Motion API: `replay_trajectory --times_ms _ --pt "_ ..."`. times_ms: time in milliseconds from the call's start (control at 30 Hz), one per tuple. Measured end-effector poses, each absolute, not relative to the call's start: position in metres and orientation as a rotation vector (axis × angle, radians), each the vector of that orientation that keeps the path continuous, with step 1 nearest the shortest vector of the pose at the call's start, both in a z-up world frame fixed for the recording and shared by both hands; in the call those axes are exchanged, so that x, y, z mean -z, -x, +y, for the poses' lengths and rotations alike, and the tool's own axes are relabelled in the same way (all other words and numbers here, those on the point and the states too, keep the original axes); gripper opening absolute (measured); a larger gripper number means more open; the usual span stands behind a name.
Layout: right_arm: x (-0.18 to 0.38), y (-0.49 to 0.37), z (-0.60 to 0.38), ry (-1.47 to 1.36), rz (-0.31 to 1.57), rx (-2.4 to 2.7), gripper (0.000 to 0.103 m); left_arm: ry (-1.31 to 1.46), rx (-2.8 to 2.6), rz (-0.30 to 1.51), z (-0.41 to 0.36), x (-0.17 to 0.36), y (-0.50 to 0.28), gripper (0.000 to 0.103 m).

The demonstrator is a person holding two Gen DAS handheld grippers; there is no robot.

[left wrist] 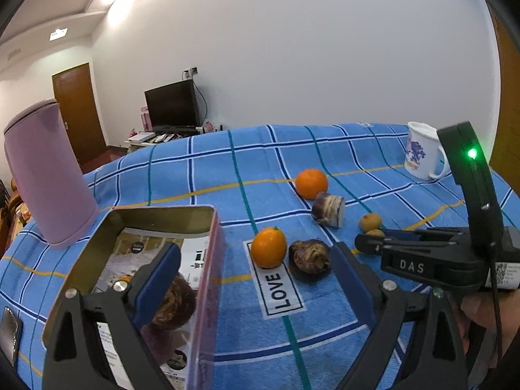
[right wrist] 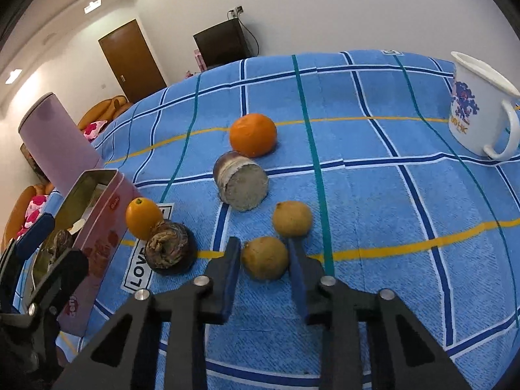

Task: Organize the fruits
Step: 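Move both tools back from the tin toward the fruits on the bedspread, then grasp a brown hairy taro with the left tool while the right tool grasps a small brown fruit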

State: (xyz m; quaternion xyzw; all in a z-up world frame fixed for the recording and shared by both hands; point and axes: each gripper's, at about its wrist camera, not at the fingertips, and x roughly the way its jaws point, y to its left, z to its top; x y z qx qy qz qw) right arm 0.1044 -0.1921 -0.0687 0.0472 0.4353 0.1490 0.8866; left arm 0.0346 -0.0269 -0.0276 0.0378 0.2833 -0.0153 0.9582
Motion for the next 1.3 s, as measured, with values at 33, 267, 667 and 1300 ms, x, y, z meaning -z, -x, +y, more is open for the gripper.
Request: replay_trajectory --times_ms 33,267,667,1300 --pt "0.068 -0.104 -0.193 -0.102 0.903 -0.311 0.031 -0.081 0.036 0.574 -0.029 0.028 -0.034 0.095" --pt "0.057 -0.093 -0.204 -0.113 0.836 -0.298 0.031 -0.076 0.069 0.589 -0.036 0.026 -0.037 0.094" --pt "0.046 -0.085 -0.228 -0.151 0.763 -0.234 0.031 -0.125 0.169 0.705 -0.075 0.04 -0.064 0.053" --pt "0.046 -0.082 -0.225 -0.137 0.747 -0.247 0.031 -0.142 0.165 0.788 -0.085 0.062 -0.094 0.053"
